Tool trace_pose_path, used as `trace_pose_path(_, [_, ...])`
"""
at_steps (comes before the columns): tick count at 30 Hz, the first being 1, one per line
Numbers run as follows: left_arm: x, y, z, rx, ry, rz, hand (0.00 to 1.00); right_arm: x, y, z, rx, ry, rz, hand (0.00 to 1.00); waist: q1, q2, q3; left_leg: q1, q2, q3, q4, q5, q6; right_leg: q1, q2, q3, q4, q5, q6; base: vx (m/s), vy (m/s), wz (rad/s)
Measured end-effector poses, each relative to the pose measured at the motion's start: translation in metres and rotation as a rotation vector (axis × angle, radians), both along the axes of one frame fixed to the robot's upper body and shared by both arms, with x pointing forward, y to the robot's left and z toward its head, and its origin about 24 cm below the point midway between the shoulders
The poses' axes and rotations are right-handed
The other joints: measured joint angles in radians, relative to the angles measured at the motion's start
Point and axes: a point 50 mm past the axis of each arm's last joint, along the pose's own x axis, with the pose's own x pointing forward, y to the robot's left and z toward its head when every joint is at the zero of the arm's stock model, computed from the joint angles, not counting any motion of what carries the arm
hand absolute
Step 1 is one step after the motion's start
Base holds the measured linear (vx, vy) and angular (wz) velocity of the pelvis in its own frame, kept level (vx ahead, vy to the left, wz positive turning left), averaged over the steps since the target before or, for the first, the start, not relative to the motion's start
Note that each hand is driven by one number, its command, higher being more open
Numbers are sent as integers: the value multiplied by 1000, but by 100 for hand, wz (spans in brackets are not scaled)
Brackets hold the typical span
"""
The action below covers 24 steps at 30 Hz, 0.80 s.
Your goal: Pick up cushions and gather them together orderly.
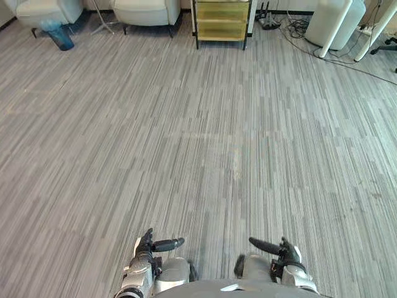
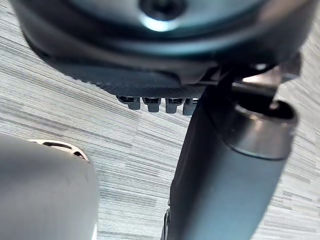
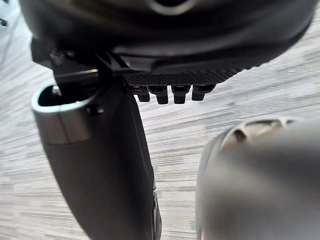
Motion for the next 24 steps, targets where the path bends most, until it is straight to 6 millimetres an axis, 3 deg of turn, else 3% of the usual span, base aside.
trace_pose_path(1, [3, -1, 3, -11, -28, 23, 100, -5, -1, -1, -3, 10, -5, 100, 4, 3, 3, -68, 34, 23, 205, -15, -8, 85, 34, -7, -73, -1, 1, 462, -305, 34])
trace_pose_path(3, [9, -1, 7, -10, -64, 30, 100, -6, 4, -1, 8, 0, -25, 100, 11, -8, 4, -163, 78, 101, 347, -50, -3, 194, 60, -19, -162, -1, 1, 381, -237, 23])
trace_pose_path(5, [14, 0, 11, -6, -94, 25, 100, -3, 7, -1, 21, -16, -39, 100, 17, -24, 5, -241, 69, 140, 283, -86, 4, 259, 65, -21, -224, 0, 4, 325, -175, 1])
trace_pose_path(8, [22, -5, 14, -18, -129, 21, 100, -1, 10, -1, 28, -15, -38, 100, 33, -25, 7, -322, 7, 142, -41, -85, 3, 343, 60, -13, -290, -9, 44, 313, -76, -9])
trace_pose_path(10, [25, -6, 16, -20, -141, 19, 100, -1, 11, -2, 32, -15, -39, 100, 34, -27, 9, -346, -30, 129, -220, -15, 5, 378, 55, -12, -308, -23, 68, 363, 67, -11])
trace_pose_path(11, [27, -7, 16, -26, -146, 19, 100, -2, 12, -3, 35, -7, -35, 100, 41, -29, 10, -361, -71, 90, -371, 128, 15, 422, 52, 4, -343, -36, 91, 431, 94, -35])
trace_pose_path(12, [28, -7, 17, -25, -146, 19, 100, -2, 13, -3, 35, -3, -26, 100, 48, -29, 9, -357, -82, 84, -391, 189, 22, 438, 52, 22, -356, -39, 97, 377, 72, -59])
trace_pose_path(13, [27, -4, 16, -21, -142, 25, 100, 0, 15, -3, 37, -4, -15, 100, 58, -38, 4, -351, -91, 83, -410, 306, 33, 448, 43, 52, -371, -47, 110, 474, 76, -34])
trace_pose_path(14, [33, 1, 18, -7, -150, 15, 100, 3, 24, -4, 60, -8, -17, 100, 50, -68, 8, -346, -114, 90, -418, 307, 39, 439, 11, 52, -373, -37, 133, 473, 59, -16])
trace_pose_path(15, [34, 2, 19, -3, -151, 9, 100, 4, 26, -5, 67, -5, -18, 100, 50, -79, 13, -351, -116, 91, -410, 296, 45, 435, 7, 57, -372, -21, 159, 424, 44, 12])
trace_pose_path(16, [37, 8, 20, 12, -152, 10, 100, 6, 33, -6, 89, 1, -13, 100, 52, -93, 18, -393, -103, 95, -290, 254, 83, 446, 3, 83, -370, 26, 206, 492, 133, 0])
trace_pose_path(17, [35, 17, 20, 31, -145, 16, 100, 6, 36, -7, 99, 0, -16, 100, 58, -99, 8, -444, -112, 125, -178, 166, 80, 449, -4, 115, -332, 46, 214, 486, 177, 3])
trace_pose_path(18, [32, 16, 18, 31, -130, 15, 100, 0, 33, -8, 94, 12, -28, 100, 54, -93, -5, -433, -134, 135, -187, 166, 104, 442, -15, 121, -266, 46, 214, 475, 289, -6])
trace_pose_path(19, [18, 13, 11, 26, -83, 10, 100, -4, 25, -7, 77, 21, -29, 100, 52, -75, -26, -381, -138, 168, -213, 111, 133, 384, -35, 122, -71, 46, 213, 304, 211, 8])
trace_pose_path(20, [15, 16, 10, 32, -69, 7, 100, -4, 26, -8, 80, 23, -26, 100, 49, -97, -30, -347, -163, 170, -241, 102, 125, 346, -74, 114, 48, 54, 203, 399, 198, 15])
trace_pose_path(21, [13, 21, 9, 51, -54, -7, 100, -4, 27, -8, 84, 24, -15, 100, 45, -119, -32, -299, -197, 168, -283, 91, 137, 280, -140, 95, 221, 109, 167, 341, 77, 29])
trace_pose_path(22, [9, 23, 7, 53, -37, 4, 100, -3, 26, -8, 85, 22, -7, 100, 44, -122, -33, -243, -215, 164, -321, 77, 135, 213, -204, 44, 379, 101, 115, 524, 58, 18])
trace_pose_path(24, [4, 23, 4, 55, -16, 2, 100, 4, 24, -6, 85, -3, -1, 100, 36, -95, -20, -133, -209, 145, -398, 75, 132, 142, -212, -5, 417, 8, 109, 505, -10, 12])
